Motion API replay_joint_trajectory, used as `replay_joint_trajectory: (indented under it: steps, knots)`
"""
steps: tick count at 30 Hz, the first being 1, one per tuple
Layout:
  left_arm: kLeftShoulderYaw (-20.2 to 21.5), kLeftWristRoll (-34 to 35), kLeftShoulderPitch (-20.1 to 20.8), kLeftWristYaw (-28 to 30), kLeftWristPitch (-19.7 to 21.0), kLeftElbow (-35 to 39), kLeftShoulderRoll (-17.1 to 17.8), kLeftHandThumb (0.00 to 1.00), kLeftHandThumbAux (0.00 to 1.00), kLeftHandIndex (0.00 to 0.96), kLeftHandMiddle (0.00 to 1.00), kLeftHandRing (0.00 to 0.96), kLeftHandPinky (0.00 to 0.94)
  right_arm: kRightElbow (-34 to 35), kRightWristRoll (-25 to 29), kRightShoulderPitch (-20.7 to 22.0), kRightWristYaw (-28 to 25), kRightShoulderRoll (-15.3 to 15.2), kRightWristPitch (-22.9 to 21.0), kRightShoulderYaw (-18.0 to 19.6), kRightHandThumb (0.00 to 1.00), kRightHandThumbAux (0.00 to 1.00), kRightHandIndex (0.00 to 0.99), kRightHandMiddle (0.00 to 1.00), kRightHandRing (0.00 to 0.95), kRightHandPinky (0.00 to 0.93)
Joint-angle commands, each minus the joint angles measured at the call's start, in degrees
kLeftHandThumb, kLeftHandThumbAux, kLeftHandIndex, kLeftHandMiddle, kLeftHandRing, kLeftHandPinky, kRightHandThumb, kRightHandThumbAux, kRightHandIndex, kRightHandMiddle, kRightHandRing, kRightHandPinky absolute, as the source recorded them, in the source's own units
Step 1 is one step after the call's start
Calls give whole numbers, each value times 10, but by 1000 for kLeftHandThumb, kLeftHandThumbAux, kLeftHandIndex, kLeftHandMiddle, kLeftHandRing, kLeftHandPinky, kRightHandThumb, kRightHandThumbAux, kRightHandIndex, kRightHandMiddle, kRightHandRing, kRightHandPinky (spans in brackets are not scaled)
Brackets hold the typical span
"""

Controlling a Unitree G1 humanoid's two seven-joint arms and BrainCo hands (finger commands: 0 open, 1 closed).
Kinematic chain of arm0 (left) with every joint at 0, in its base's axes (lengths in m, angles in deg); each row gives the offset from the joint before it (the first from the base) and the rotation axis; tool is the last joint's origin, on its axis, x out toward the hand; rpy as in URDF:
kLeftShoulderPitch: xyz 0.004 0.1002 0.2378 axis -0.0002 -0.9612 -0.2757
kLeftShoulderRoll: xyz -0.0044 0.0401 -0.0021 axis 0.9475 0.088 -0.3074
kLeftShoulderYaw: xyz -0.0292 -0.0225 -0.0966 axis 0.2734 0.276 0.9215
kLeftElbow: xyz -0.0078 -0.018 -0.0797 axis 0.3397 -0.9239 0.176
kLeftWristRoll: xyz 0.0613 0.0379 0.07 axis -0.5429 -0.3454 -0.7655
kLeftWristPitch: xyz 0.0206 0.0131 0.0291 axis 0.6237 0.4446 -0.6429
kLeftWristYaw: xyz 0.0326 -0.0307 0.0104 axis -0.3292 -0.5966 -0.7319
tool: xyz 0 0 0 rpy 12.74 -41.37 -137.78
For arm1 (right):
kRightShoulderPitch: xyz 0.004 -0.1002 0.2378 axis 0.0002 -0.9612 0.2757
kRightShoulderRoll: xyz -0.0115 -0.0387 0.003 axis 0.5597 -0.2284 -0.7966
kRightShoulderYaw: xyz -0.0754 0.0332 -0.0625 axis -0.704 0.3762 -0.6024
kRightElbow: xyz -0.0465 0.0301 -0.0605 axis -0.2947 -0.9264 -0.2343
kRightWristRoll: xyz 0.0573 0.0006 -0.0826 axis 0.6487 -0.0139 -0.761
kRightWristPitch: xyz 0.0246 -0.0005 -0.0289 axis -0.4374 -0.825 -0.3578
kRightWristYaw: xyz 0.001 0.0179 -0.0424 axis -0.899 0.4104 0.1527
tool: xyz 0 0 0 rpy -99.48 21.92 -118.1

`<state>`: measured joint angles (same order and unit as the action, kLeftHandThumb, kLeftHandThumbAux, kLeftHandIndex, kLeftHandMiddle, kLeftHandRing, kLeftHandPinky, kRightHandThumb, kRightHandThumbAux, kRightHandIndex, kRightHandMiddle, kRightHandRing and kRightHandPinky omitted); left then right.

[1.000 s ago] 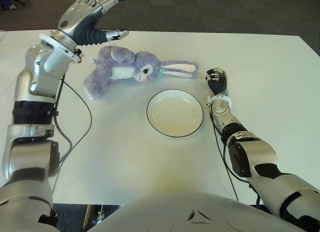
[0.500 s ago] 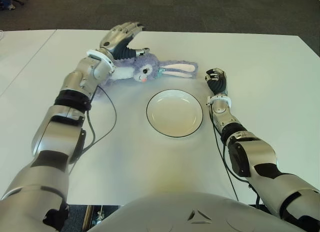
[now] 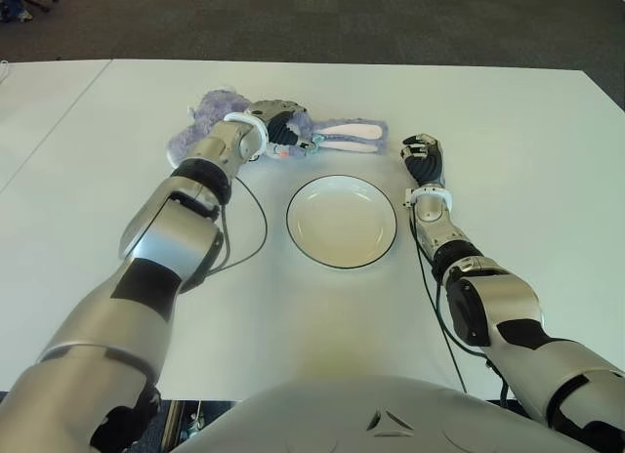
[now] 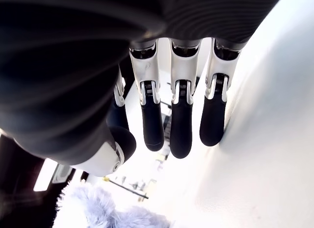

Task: Put the doll into the plate.

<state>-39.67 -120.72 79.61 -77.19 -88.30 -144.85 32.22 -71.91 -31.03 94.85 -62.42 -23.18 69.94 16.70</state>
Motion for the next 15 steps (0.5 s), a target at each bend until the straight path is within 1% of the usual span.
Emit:
replay_joint_trajectory:
  steps: [1,4,7,9,11,15]
  knots:
    - [-50,-15,-34,121,-26,-40,-12,2,299,0,0,0,0,-70,3,-111,-18,23,-62,-3,689,735,402,322,365,389]
    - [-57,-8,-36,148,-36,-39,-10,0,278,0,0,0,0,-70,3,-112,-17,24,-61,-3,689,736,402,321,363,385]
    - [-63,-3,-44,198,-32,-47,-12,0,215,0,0,0,0,-69,6,-112,-17,26,-60,-1,689,736,403,320,360,380]
    - [-66,0,-47,213,-31,-48,-11,0,198,0,0,0,0,-69,7,-112,-17,27,-60,1,689,736,403,323,362,381]
    - [-68,2,-48,218,-31,-47,-9,0,193,0,0,0,18,-69,8,-112,-17,28,-59,1,689,736,403,325,362,380]
    - [-83,-13,-75,191,-19,-53,4,0,187,0,0,0,38,-70,4,-111,-11,25,-60,-1,690,736,403,325,364,384]
